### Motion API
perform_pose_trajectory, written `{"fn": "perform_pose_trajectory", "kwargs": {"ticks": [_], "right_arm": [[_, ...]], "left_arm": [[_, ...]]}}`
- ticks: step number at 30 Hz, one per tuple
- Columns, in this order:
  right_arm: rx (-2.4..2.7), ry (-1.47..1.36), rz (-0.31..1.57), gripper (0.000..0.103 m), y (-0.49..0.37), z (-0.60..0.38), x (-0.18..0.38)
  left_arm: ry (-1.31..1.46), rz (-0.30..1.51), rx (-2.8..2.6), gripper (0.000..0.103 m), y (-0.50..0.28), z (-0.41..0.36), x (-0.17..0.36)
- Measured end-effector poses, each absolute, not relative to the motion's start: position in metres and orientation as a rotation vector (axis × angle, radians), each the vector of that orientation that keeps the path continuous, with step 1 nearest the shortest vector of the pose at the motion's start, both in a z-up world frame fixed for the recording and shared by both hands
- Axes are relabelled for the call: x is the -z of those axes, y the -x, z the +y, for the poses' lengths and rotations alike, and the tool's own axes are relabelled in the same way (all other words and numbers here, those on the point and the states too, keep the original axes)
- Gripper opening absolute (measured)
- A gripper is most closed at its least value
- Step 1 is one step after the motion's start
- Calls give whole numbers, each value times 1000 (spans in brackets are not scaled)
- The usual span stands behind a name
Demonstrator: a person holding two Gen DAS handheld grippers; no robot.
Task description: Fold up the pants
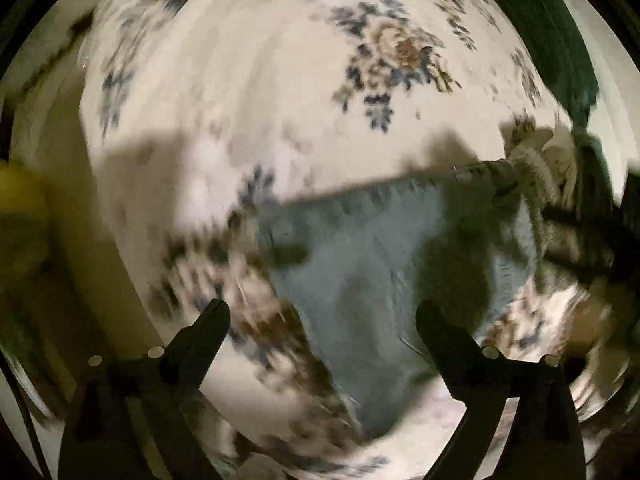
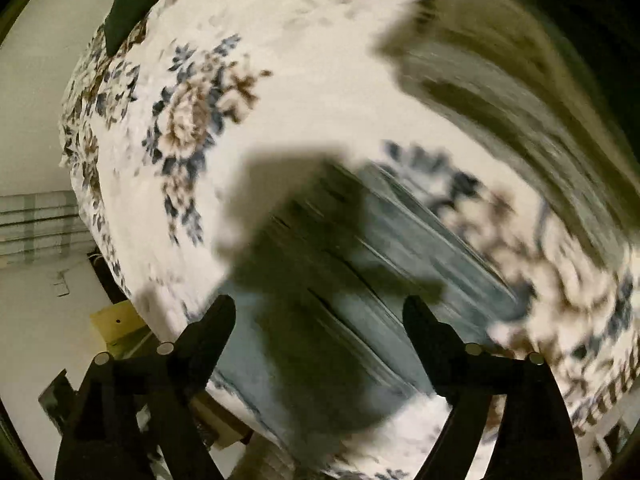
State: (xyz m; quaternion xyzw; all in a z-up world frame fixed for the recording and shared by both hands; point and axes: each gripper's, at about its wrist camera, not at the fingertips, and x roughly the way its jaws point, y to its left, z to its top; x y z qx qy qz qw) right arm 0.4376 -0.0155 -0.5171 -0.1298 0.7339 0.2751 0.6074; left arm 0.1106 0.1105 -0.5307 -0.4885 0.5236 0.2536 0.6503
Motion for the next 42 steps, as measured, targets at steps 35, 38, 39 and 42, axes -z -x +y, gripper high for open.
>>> {"fn": "perform_pose_trajectory", "kwargs": {"ticks": [35, 38, 39, 42], "right_arm": [[-616, -392, 1654, 33, -404, -208, 590], [-589, -372, 1693, 38, -382, -219, 597], [-583, -350, 1721, 45, -380, -221, 603], [-560, -331, 1783, 65, -381, -222, 617]], "left_arm": [[1358, 1162, -475, 13, -106, 63, 573], [1374, 1179, -561, 26, -91, 66, 562], [1424, 1146, -583, 29, -83, 66, 560], [1590, 1023, -673, 86, -52, 59, 548]]}}
